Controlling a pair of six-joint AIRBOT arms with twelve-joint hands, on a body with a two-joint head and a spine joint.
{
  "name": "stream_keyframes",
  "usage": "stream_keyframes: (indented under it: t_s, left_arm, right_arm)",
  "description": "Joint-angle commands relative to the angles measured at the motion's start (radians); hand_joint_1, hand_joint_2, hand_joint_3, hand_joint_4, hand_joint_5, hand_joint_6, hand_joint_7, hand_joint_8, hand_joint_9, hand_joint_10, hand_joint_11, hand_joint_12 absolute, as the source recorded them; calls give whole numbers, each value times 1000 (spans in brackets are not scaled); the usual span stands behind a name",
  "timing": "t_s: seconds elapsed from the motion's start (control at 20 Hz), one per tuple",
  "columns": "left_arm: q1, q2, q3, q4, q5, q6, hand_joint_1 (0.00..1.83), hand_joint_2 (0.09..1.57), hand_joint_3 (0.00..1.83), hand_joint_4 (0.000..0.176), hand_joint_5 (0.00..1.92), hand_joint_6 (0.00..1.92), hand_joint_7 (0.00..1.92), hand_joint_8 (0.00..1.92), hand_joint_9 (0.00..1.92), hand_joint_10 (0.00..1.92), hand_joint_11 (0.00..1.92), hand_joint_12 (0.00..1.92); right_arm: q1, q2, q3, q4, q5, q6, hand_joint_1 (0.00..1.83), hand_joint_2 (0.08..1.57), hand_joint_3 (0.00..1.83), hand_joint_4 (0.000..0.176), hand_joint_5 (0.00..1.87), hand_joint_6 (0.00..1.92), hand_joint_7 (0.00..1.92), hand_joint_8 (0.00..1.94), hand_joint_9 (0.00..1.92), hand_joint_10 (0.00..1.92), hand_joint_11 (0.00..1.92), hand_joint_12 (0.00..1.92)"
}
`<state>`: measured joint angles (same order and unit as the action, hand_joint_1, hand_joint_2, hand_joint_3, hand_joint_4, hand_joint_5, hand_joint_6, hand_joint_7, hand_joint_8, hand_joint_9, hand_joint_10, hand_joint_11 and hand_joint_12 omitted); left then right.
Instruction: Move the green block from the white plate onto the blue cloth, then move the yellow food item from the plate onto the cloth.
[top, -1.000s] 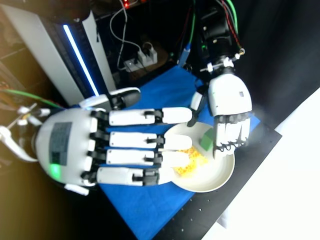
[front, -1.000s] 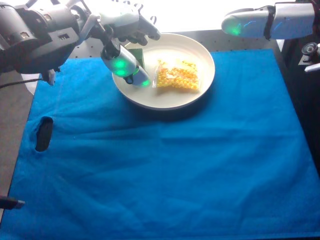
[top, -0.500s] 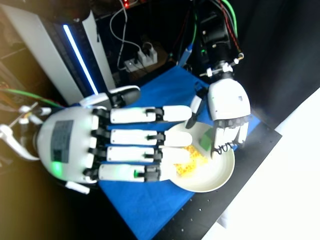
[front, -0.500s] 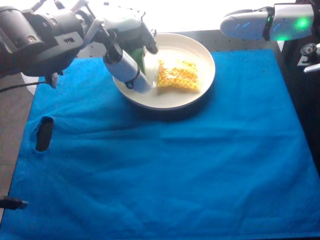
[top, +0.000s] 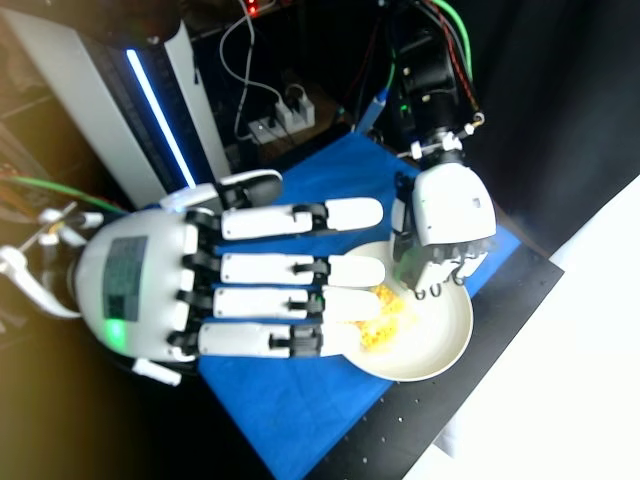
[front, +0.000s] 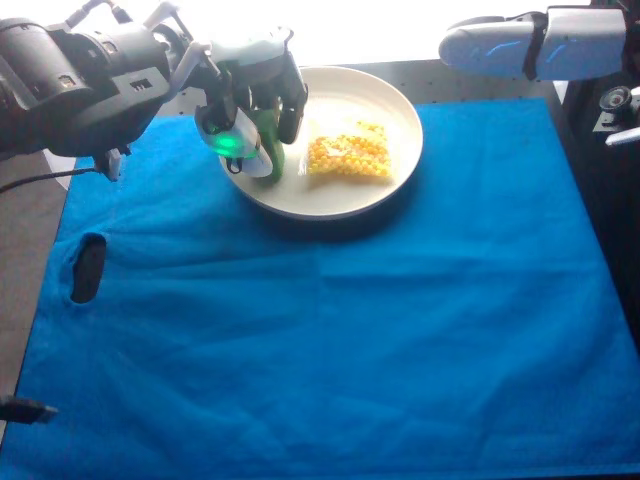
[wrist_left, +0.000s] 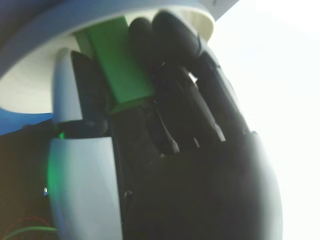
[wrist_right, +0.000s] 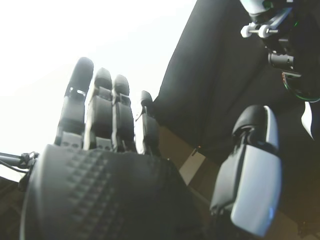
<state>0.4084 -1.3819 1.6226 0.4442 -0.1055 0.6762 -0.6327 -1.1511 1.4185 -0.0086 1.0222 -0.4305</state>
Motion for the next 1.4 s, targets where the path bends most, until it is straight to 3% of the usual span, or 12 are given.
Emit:
stream_keyframes:
  t_s: [0.0, 0.2, 0.3, 0.4, 0.45, 0.55, 0.7, 0.75, 0.9, 1.1, 1.2, 1.35]
  left_arm:
    - [-3, -2, 7, -8, -87, -1, 1265, 1033, 0, 0, 1110, 709, 1237, 613, 1514, 77, 998, 1286]
    - [-14, 4, 7, -20, -101, -1, 1267, 1026, 0, 0, 1145, 627, 1243, 622, 1494, 132, 961, 1362]
    - [-34, 28, -10, -22, -114, -1, 1289, 1044, 1, 0, 1113, 540, 1193, 830, 1308, 553, 928, 1442]
    - [-45, 61, -36, -39, -143, -1, 1295, 1047, 1, 0, 1072, 629, 1207, 798, 1247, 554, 976, 1184]
    - [-49, 84, -57, -46, -163, -2, 1385, 1034, 3, 0, 1073, 551, 1186, 658, 1195, 890, 994, 1050]
    - [-61, 136, -107, -36, -188, -2, 1387, 1091, 1, 0, 939, 784, 1002, 907, 1048, 1117, 998, 842]
    - [-76, 216, -192, 23, -212, -2, 1266, 1117, 2, 0, 972, 776, 989, 1181, 1005, 804, 850, 1089]
    - [-78, 236, -216, 42, -216, -2, 1245, 1136, 4, 0, 898, 932, 978, 1177, 1032, 785, 881, 1142]
    - [-77, 309, -316, 130, -247, -2, 1269, 1091, 1, 0, 1005, 753, 1064, 1049, 1169, 619, 992, 1041]
    - [-60, 363, -404, 209, -299, -2, 1245, 1140, 3, 0, 850, 1018, 1016, 1100, 1175, 430, 991, 1048]
    - [-38, 391, -444, 233, -323, -2, 1248, 1159, 4, 0, 804, 1060, 984, 1178, 1149, 504, 956, 1150]
    - [-11, 428, -495, 271, -335, -2, 1240, 1190, 0, 0, 786, 1010, 928, 1314, 1032, 991, 848, 1415]
  right_arm:
    - [15, -2, -4, 22, 124, 5, 505, 779, 0, 142, 222, 6, 255, 1, 276, 2, 0, 1013]
    - [15, -2, -4, 21, 125, 5, 526, 822, 13, 107, 230, 5, 258, 2, 260, 5, 0, 959]
    - [15, -2, -4, 21, 125, 5, 527, 826, 7, 123, 240, 6, 269, 2, 259, 3, 0, 911]
    - [15, -2, -4, 20, 126, 5, 537, 847, 10, 121, 243, 5, 269, 0, 258, 1, 0, 864]
    - [15, -2, -4, 20, 126, 5, 537, 850, 7, 127, 249, 5, 258, 0, 252, 1, 0, 845]
    - [15, -2, -4, 21, 125, 5, 504, 840, 0, 123, 238, 0, 263, 2, 309, 11, 0, 1042]
    - [15, -2, -3, 21, 125, 5, 457, 822, 0, 132, 238, 1, 305, 2, 343, 2, 0, 1089]
    - [15, -2, -3, 21, 125, 5, 494, 834, 3, 112, 254, 5, 280, 2, 286, 6, 0, 956]
    - [15, -2, -3, 21, 125, 5, 514, 868, 3, 114, 259, 2, 250, 1, 216, 3, 0, 717]
    - [15, -2, -3, 21, 125, 5, 542, 832, 0, 128, 284, 4, 231, 1, 196, 0, 0, 592]
    - [15, -2, -3, 21, 125, 5, 537, 852, 3, 118, 286, 3, 269, 4, 237, 8, 0, 718]
    - [15, -2, -3, 21, 125, 5, 515, 860, 1, 115, 269, 2, 274, 0, 266, 9, 0, 790]
